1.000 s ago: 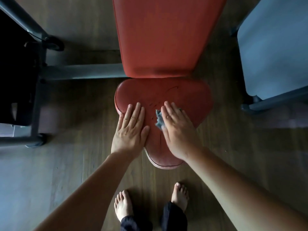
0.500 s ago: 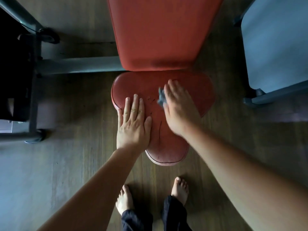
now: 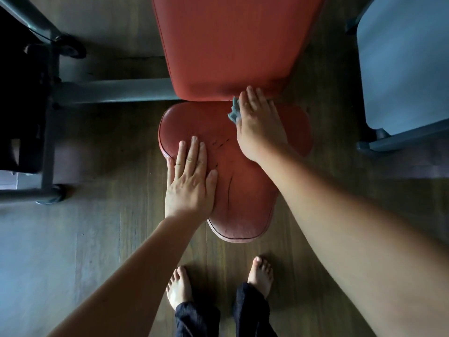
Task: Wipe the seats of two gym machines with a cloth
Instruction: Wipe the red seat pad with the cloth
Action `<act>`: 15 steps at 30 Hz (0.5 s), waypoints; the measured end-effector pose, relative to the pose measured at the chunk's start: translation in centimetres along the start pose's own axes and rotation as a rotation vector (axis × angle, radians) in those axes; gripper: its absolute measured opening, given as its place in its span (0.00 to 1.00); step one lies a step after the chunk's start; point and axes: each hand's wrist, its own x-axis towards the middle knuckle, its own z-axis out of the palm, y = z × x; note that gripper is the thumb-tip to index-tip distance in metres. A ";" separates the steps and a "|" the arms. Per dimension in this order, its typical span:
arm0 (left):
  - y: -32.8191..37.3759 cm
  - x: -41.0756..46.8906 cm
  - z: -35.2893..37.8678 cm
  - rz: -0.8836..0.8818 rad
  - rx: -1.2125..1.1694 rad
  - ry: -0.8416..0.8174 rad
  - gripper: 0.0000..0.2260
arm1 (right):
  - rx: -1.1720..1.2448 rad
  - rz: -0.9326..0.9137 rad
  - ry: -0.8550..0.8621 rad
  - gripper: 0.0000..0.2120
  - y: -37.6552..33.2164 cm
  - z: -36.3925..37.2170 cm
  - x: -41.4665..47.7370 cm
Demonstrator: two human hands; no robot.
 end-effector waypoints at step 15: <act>0.1 0.0 -0.3 -0.018 -0.006 -0.029 0.31 | -0.025 0.133 0.069 0.29 0.9 0.1 -2.3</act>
